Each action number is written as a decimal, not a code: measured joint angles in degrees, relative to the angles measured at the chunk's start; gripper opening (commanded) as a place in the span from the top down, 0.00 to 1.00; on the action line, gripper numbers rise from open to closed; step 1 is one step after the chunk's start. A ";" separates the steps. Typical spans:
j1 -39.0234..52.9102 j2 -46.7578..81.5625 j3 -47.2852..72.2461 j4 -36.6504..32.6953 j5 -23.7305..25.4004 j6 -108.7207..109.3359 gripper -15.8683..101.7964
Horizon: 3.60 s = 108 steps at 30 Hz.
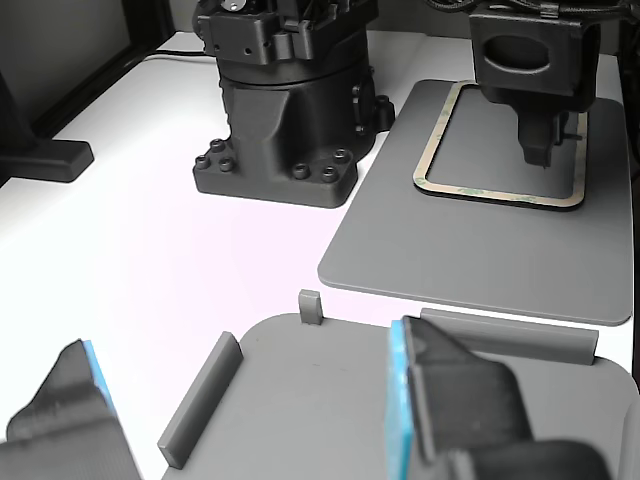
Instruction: Move top rectangular frame to the holder.
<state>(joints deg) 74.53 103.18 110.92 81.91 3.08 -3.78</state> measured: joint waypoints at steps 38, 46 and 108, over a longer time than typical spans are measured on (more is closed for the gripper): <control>-4.13 -7.73 2.64 -3.52 -3.25 -7.03 0.32; -4.13 -7.56 5.01 -5.71 -2.90 -7.21 0.40; -29.44 -6.33 -27.25 12.39 15.82 33.40 0.97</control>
<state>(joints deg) 45.09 96.86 83.67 94.31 18.90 29.62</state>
